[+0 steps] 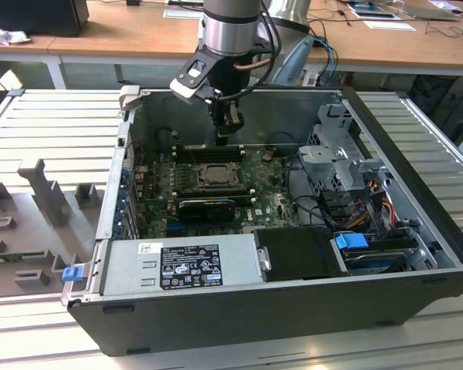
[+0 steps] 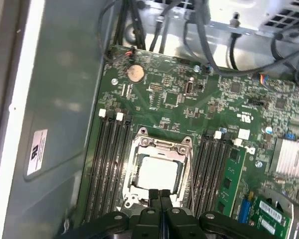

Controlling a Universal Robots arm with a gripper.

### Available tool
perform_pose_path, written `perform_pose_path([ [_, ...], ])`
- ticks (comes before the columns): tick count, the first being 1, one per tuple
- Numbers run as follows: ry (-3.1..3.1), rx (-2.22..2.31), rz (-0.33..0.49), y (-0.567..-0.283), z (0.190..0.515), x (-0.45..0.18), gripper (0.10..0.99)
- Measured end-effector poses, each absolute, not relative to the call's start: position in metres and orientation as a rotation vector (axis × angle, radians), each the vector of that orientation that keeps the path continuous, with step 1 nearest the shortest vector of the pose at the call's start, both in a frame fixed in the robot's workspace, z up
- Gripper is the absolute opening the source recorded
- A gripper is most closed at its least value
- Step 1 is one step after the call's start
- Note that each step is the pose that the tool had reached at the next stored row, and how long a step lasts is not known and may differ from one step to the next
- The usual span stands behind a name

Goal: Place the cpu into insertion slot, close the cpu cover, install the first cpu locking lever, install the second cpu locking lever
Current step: 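Install the first cpu locking lever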

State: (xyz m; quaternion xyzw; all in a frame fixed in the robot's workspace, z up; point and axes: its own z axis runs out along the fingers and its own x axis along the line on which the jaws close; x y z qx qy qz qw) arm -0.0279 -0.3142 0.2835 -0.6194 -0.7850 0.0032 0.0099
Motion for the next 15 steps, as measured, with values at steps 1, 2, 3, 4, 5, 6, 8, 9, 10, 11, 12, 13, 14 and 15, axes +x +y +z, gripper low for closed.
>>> perform_pose_path([
  [1, -2.475, -1.903, 0.01, -0.3142, 0.2835, -0.0279, 0.106],
  [2, -2.504, -1.864, 0.011, -0.3142, 0.2835, -0.0279, 0.106],
  [3, -2.521, -1.842, 0.011, -0.3142, 0.2835, -0.0279, 0.106],
  [4, -2.535, -1.823, 0.012, -0.3142, 0.2835, -0.0279, 0.106],
  [5, -2.558, -1.791, 0.012, -0.3142, 0.2835, -0.0279, 0.106],
  [6, -2.574, -1.767, 0.013, -0.3142, 0.2835, -0.0279, 0.106],
  [8, -2.602, -1.727, 0.014, -0.3142, 0.2835, -0.0279, 0.106],
  [9, -2.613, -1.711, 0.014, -0.3142, 0.2835, -0.0279, 0.106],
  [10, -2.64, -1.669, 0.015, -0.3142, 0.2835, -0.0279, 0.106],
  [11, -2.662, -1.634, 0.015, -0.3142, 0.2835, -0.0279, 0.106],
  [12, -2.679, -1.607, 0.016, -0.3142, 0.2835, -0.0279, 0.106],
  [13, -2.687, -1.593, 0.016, -0.3142, 0.2835, -0.0279, 0.106],
  [14, -2.699, -1.572, 0.017, -0.3142, 0.2835, -0.0279, 0.106],
  [15, -2.73, -1.519, 0.018, -0.3142, 0.2835, -0.0279, 0.106],
])
